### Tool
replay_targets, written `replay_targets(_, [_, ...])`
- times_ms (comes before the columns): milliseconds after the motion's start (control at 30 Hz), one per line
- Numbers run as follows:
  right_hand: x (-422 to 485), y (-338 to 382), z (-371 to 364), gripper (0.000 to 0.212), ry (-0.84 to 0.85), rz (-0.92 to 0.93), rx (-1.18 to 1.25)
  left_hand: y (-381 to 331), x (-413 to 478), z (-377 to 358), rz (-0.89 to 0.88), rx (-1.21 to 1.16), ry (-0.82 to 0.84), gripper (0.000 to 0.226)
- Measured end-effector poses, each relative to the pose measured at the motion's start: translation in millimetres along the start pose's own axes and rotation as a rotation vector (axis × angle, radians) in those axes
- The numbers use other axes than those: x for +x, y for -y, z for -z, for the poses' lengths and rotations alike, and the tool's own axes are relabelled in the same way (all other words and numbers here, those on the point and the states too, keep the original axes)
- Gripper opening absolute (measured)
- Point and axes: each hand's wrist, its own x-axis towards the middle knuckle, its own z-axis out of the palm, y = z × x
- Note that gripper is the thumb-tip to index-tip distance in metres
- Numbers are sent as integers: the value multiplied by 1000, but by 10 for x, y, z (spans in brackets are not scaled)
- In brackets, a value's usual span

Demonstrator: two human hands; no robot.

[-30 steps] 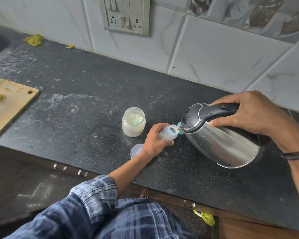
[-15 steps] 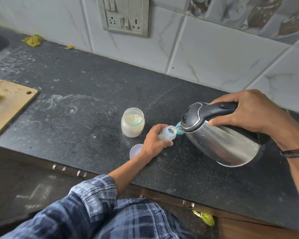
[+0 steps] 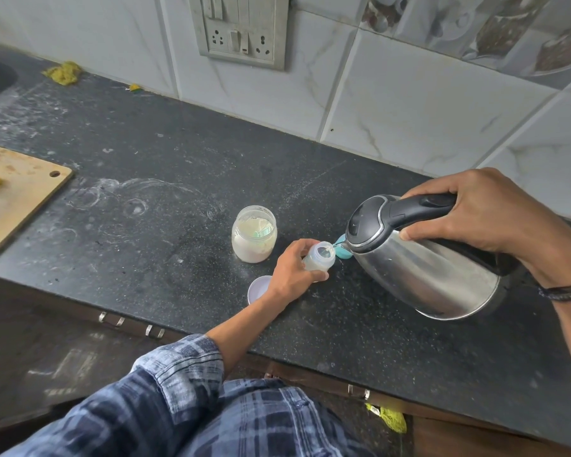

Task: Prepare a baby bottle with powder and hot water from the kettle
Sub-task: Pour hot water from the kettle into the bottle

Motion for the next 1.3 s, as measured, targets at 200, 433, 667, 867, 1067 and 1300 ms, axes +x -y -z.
replay_targets(200, [17, 4, -4, 51, 8, 13, -4, 24, 5, 1, -12, 12, -6, 61])
replay_targets(433, [18, 7, 40, 50, 20, 18, -2, 44, 1, -7, -20, 25, -10, 61])
replay_targets(667, [12, 20, 61, 50, 17, 5, -7, 50, -6, -9, -19, 24, -18, 63])
replay_targets(867, [1, 29, 77, 47, 18, 4, -10, 50, -13, -7, -20, 17, -15, 63])
replay_targets(1067, [-2, 51, 79, 50, 20, -2, -9, 52, -8, -8, -18, 20, -7, 64])
replay_targets(1300, [15, 54, 82, 56, 21, 4, -32, 69, -2, -15, -38, 9, -18, 61])
